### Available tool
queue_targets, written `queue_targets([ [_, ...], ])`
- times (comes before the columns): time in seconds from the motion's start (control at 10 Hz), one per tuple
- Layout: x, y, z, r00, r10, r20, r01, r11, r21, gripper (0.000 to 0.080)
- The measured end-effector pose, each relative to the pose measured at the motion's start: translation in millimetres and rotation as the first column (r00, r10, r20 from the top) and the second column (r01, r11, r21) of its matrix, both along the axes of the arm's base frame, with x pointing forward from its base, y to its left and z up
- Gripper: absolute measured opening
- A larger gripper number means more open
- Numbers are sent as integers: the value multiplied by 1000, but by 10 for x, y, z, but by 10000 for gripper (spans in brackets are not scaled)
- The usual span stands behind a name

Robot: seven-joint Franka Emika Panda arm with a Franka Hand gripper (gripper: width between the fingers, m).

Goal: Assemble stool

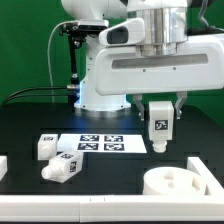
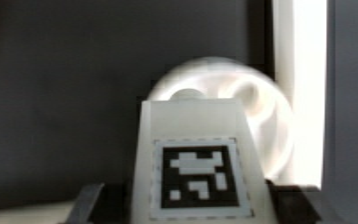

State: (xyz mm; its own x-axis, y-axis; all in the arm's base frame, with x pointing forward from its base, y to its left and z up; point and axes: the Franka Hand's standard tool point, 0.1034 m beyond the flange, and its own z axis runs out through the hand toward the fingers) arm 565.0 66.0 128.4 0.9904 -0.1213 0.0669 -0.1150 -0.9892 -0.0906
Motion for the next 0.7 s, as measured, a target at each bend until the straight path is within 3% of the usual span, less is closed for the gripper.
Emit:
queue_targets([
  [0.2,193,14,48,994,68,82,-65,997,-41,333],
  [0.5,162,2,-27,994,74,81,-71,996,-45,333],
  [0.7,418,156,-155,983,183,12,-181,980,-80,333],
])
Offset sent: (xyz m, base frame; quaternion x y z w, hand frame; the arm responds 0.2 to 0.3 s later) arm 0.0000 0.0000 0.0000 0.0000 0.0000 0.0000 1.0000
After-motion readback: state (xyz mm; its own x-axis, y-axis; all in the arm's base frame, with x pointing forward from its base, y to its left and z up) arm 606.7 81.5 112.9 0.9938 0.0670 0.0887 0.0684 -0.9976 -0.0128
